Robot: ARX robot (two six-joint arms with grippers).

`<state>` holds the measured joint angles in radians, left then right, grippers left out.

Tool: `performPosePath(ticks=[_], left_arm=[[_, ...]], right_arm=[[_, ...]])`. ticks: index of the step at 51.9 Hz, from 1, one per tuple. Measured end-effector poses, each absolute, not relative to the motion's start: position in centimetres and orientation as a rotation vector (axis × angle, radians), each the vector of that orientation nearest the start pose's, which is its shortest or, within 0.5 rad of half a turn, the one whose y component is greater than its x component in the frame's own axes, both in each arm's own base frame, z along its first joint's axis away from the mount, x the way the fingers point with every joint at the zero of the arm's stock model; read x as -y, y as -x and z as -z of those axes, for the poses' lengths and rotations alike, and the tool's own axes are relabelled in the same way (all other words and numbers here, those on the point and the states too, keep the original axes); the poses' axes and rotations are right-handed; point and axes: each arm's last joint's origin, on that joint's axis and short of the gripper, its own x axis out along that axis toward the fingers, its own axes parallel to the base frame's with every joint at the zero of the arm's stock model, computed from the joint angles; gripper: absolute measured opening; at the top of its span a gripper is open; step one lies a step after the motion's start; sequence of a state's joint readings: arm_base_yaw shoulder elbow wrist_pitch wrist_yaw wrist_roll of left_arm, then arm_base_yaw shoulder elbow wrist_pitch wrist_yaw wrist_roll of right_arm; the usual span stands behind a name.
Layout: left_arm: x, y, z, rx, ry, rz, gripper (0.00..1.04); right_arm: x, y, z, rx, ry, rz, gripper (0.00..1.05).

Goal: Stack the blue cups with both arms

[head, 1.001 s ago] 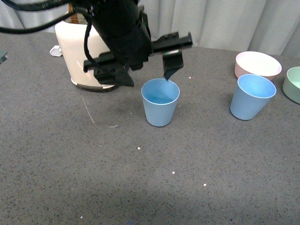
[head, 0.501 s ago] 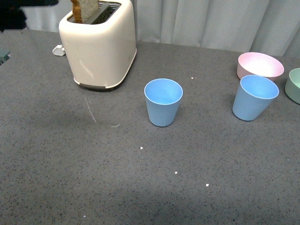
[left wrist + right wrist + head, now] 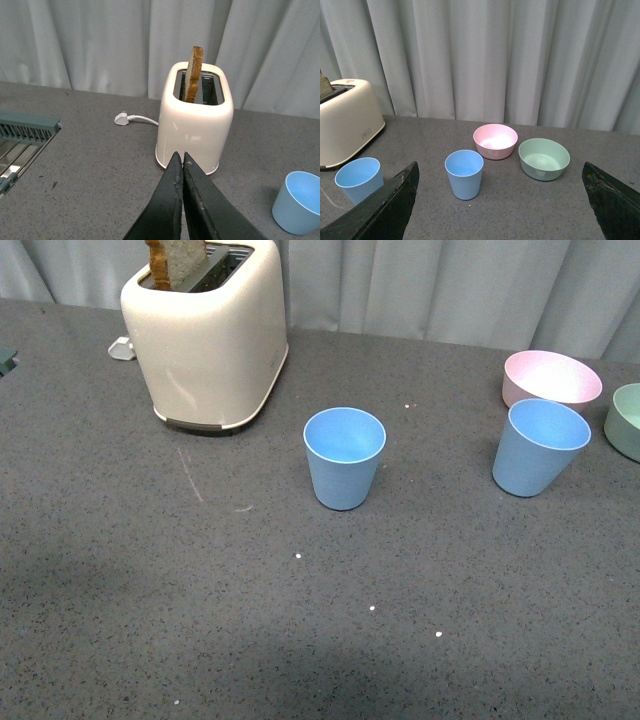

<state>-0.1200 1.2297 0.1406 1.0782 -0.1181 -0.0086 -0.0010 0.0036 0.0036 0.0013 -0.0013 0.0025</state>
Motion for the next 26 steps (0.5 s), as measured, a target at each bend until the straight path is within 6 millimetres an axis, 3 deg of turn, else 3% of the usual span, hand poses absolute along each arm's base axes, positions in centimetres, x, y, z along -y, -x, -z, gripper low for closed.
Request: performPosePath(ticks=[26], left_arm=[[0.0,-14.8,-16.3,-0.012,0.008,0.003,0.04]], right_arm=[[0.0,-9.8,-16.5,0.001,-0.002,0.0,0.95]])
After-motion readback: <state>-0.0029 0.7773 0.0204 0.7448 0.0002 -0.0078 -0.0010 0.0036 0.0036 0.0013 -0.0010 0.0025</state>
